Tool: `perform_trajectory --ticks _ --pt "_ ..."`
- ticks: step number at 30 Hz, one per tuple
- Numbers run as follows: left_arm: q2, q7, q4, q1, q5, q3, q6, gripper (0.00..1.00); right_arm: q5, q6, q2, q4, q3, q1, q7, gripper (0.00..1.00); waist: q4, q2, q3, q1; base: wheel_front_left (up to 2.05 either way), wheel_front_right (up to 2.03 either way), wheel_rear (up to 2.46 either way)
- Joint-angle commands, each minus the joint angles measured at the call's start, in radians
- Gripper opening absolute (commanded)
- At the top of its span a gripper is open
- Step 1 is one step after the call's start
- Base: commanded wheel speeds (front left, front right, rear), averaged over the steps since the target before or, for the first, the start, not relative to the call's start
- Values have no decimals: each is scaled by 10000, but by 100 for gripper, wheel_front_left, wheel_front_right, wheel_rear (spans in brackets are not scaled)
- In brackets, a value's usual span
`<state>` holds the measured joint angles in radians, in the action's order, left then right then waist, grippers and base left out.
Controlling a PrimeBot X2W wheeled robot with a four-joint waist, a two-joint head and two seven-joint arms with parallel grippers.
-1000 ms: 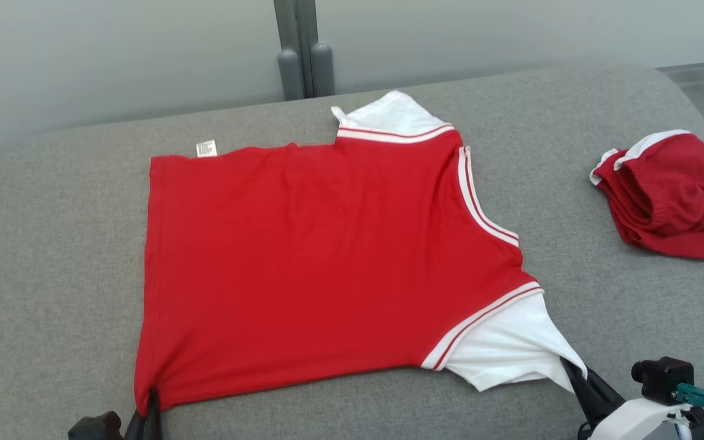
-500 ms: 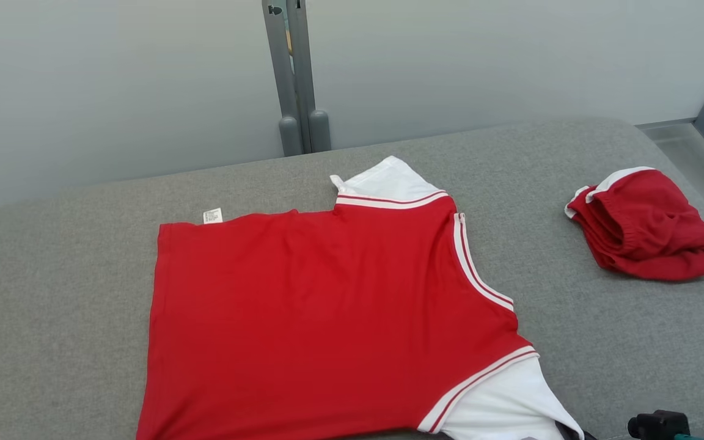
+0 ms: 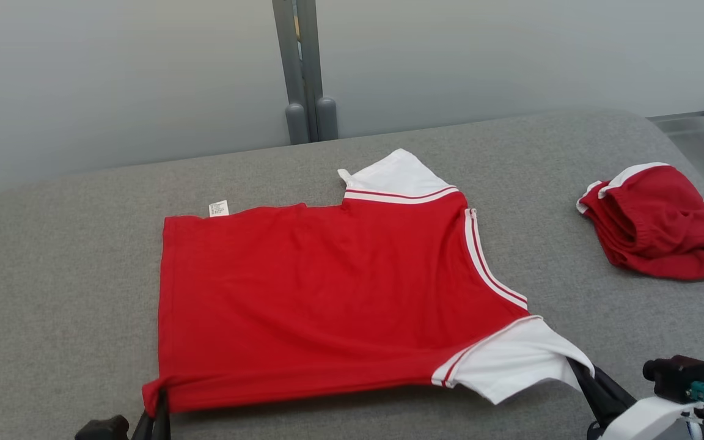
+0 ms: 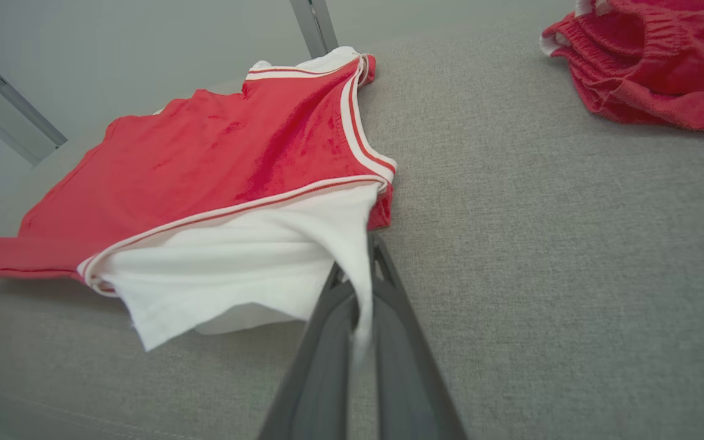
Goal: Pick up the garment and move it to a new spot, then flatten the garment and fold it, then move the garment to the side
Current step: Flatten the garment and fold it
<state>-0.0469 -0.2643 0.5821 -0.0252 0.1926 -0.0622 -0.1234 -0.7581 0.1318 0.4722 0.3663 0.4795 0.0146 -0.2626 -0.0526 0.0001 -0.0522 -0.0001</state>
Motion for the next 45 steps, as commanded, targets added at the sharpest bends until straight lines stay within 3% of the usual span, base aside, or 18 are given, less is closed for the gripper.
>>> perform_trajectory --ticks 1,16,34,35,36,37,38,45 --pt "-76 4 -100 258 96 -26 -17 0 83 -23 -89 100 -151 252 -23 0 84 -1 166 1 0 0 0" --pt "-69 4 305 2264 418 654 515 0 1058 -22 -1210 1828 -479 3090 -22 0 335 -1 1424 1 0 0 0" --pt "-65 4 1170 4127 508 1377 997 0 1716 -20 -1883 3541 -660 5218 -24 0 580 -1 2735 1 0 0 0" --pt "-67 4 1191 4208 532 1398 1013 0 1719 -20 -1898 3646 -665 5306 -24 33 583 -1 2786 1 0 0 0" --pt "-65 4 1194 4278 556 1426 1013 25 1697 -20 -1922 3735 -689 5396 -22 86 587 -1 2841 1 0 0 0" --pt "-65 4 1159 4362 599 1442 1036 84 1700 -20 -1949 3734 -774 5530 -24 100 590 -1 2903 1 0 0 0" --pt "-65 4 1087 4427 648 1441 1054 100 1735 -20 -1971 3706 -902 5635 -24 100 594 -1 2959 1 0 0 0" --pt "-65 4 393 4389 517 1486 1215 100 2560 -20 -2265 2874 -1884 5539 -22 100 627 -1 3145 1 0 0 0"
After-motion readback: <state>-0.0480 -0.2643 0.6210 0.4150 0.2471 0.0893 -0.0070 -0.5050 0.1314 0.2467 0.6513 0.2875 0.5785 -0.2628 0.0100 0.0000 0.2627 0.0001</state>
